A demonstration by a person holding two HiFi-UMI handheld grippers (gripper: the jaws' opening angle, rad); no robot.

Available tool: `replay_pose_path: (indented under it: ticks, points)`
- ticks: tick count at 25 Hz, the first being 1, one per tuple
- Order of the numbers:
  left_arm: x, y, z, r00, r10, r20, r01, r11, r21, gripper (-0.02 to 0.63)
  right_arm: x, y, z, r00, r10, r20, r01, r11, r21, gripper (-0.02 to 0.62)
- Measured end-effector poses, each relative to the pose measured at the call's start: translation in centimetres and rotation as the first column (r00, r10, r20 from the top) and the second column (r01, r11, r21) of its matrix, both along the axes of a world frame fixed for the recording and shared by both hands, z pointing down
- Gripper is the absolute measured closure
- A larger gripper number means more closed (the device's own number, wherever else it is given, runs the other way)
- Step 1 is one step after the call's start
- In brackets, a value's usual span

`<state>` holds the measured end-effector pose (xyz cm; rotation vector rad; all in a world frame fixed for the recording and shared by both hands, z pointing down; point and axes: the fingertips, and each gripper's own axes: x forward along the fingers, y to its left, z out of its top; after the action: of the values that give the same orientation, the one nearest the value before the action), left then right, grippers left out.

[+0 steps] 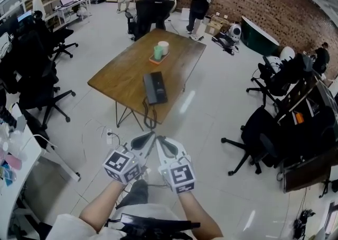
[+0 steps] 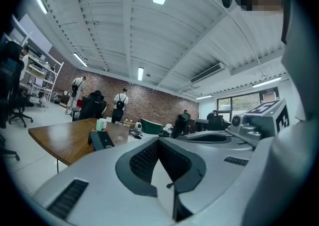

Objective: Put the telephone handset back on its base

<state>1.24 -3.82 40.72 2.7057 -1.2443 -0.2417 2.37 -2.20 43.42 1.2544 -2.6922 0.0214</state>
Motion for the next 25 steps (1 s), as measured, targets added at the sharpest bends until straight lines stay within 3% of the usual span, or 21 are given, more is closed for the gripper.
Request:
replay_pose_path:
  ticks: [9,25]
  points:
    - [-0.3,4.5,-2.0,0.991,-0.121,0.048,0.115,0.987,0.111,0.606,1.3,3.8,-1.2,0.999,0.017,0.03,-0.018,0.999,0.045,0.594]
    - [-1.2,9.1,-3.2,0.982,-0.169,0.083,0.154,0.974,0.163,0.606,0.9,7.2,-2.3,0.997,0.01,0.078,-0.016,0.997,0.081,0.594]
